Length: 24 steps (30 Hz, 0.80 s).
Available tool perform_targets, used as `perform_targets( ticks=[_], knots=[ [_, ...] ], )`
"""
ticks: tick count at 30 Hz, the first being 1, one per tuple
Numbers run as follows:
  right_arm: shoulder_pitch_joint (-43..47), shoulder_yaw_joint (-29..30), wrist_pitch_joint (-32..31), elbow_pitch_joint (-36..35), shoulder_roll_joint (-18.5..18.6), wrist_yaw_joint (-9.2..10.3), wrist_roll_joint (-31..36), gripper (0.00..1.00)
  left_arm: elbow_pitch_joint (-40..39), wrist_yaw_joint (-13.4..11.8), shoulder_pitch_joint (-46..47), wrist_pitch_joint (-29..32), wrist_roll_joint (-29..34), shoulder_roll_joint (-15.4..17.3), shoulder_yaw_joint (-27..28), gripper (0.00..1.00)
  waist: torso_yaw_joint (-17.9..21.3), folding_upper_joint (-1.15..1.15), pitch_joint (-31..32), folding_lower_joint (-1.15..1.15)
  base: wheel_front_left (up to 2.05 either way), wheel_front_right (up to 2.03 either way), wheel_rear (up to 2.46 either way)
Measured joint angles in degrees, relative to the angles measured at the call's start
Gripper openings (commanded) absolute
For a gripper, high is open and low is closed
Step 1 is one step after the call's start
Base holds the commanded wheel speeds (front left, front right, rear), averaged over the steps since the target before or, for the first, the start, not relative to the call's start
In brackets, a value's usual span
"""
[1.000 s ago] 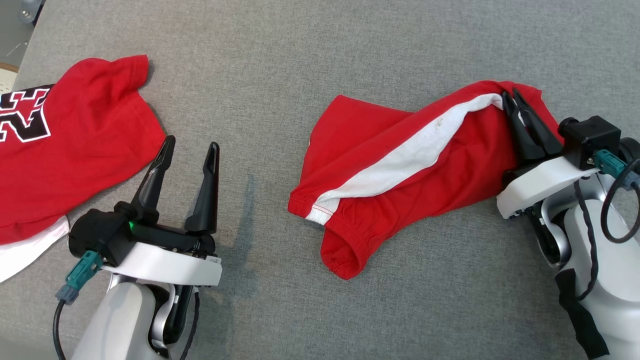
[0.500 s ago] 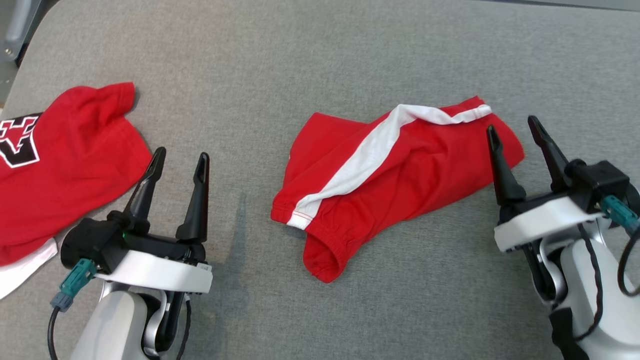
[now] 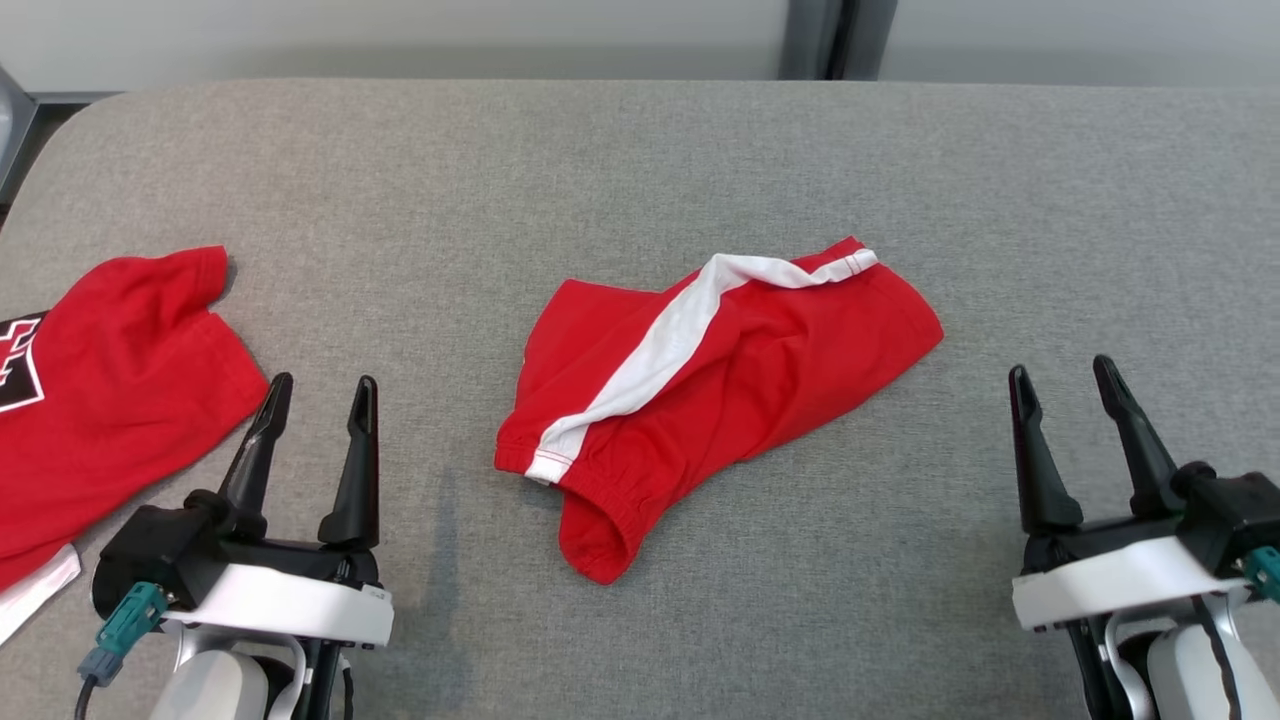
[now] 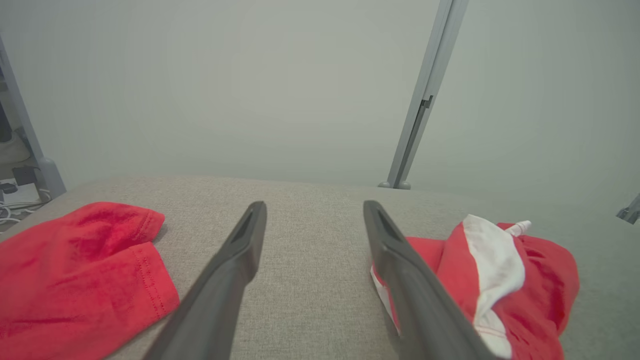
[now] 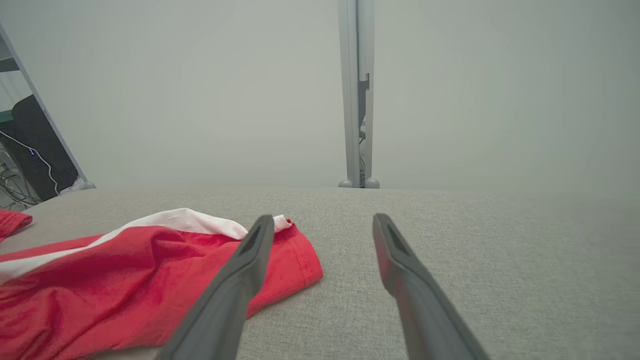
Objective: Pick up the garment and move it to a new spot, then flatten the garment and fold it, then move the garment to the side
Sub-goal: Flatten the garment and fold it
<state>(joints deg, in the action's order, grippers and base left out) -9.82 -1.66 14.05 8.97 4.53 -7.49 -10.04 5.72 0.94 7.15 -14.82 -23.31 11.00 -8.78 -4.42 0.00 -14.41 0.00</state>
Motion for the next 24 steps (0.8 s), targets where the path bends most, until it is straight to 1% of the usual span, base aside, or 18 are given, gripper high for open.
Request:
perform_targets(
  ticks=[4, 10, 21, 24],
  knots=[
    [2.56, 0.79, -0.99, -2.35, -0.64, 0.0, 0.0, 1.0, -0.4, -0.25, -0.29, 0.42, -0.21, 0.66, 0.2, 1.0, 0.74, 0.0, 0.64, 0.0, 0.0, 0.0, 0.0],
    [3.38, 1.14, -1.83, -4.1, -1.12, 0.0, -0.01, 1.0, -1.04, -0.48, -0.91, 0.67, -0.57, 0.83, 0.16, 1.0, 1.19, 0.0, 0.82, 0.0, 0.0, 0.0, 0.0],
    [3.15, 1.8, -2.34, -4.67, -1.4, 0.0, 0.0, 1.0, -1.37, -0.57, -0.77, 0.69, -0.89, 1.05, -0.16, 1.0, 0.76, 0.0, 0.11, 0.0, 0.0, 0.0, 0.0],
    [1.05, 2.19, -2.68, -4.09, -0.77, 0.0, 0.12, 1.0, -1.49, -0.49, 0.01, 0.68, -0.91, 0.91, -0.73, 1.0, -0.02, 0.0, -0.64, 0.0, 0.0, 0.0, 0.0]
  ],
)
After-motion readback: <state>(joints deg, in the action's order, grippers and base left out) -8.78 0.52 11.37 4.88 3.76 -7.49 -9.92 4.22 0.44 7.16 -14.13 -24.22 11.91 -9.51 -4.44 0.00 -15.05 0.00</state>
